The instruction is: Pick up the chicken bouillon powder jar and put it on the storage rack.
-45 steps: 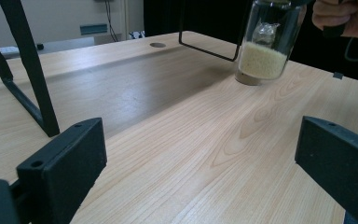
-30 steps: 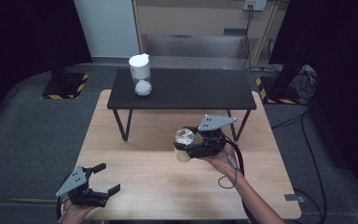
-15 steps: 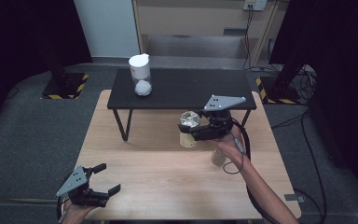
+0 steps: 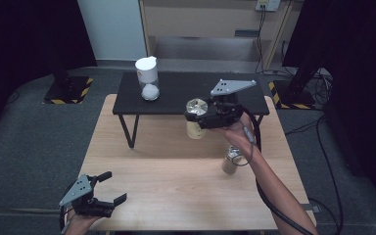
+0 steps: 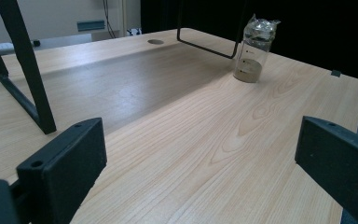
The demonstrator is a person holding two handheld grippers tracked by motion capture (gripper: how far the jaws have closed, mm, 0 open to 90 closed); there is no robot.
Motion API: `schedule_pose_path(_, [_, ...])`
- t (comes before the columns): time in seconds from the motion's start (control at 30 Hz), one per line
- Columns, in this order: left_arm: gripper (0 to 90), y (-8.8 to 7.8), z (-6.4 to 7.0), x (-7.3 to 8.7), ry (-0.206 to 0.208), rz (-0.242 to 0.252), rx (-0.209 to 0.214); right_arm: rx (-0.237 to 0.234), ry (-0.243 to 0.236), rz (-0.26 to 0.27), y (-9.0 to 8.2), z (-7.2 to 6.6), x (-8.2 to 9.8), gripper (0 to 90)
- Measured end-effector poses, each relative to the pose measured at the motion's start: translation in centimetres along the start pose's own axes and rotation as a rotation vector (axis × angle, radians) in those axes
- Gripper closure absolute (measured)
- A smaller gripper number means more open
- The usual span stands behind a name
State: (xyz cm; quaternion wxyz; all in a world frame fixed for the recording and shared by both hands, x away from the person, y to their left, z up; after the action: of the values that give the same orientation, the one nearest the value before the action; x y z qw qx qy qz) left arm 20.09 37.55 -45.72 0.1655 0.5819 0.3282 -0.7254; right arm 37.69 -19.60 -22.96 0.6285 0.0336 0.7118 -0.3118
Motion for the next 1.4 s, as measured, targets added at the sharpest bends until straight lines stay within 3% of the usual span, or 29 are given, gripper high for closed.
schedule_pose_path(0.6, [1.1, -0.1, -0.1, 0.0, -0.003, 0.0, 0.002, 0.078, 0.017, 0.018, 1.3, 1.8, -4.4, 34.9])
schedule_pose_path(1.4, [1.2, -0.2, -0.2, 0.1, -0.007, 0.003, 0.001, 0.218, 0.086, 0.049, 4.9, 4.1, -5.5, 34.9])
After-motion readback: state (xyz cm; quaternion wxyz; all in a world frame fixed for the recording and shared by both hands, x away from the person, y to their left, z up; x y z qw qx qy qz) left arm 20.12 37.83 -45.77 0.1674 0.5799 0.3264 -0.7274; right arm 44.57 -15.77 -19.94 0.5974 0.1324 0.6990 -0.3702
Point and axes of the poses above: each handheld gripper's, and its own axes: y roughly forward along the jaws, x roughly out of its underside, z roughly to its right, the point moved 3 cm from there along y, roughly forward along the jaws, and after that the axes turned 1 degree about -z, right-handed, at the moved point
